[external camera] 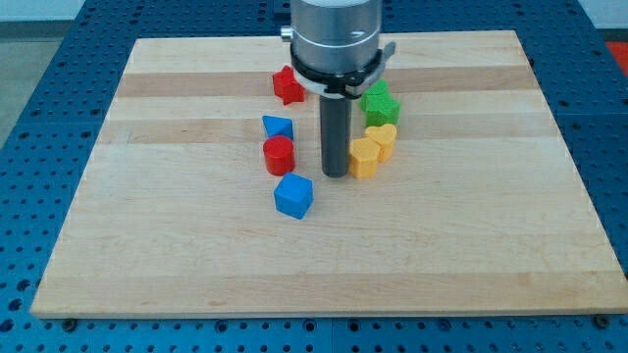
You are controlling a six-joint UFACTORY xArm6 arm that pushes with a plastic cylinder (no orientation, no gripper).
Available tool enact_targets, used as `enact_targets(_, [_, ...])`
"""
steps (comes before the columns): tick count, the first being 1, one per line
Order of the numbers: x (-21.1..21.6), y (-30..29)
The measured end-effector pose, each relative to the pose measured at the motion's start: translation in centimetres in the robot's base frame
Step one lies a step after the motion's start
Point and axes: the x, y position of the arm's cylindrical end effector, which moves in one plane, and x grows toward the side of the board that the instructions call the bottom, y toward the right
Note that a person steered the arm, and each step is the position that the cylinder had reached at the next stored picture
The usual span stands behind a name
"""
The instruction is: Point your arm at the yellow heart
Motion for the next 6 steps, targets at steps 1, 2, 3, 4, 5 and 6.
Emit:
enact_targets(1, [0.0,1.9])
enact_targets(2, [0.4,3.1])
enact_targets(3, [1.4,3.7])
enact_targets(4, [2.3,5.1])
enact_targets(5, [2.3,5.9])
enact_targets(6, [2.3,5.9])
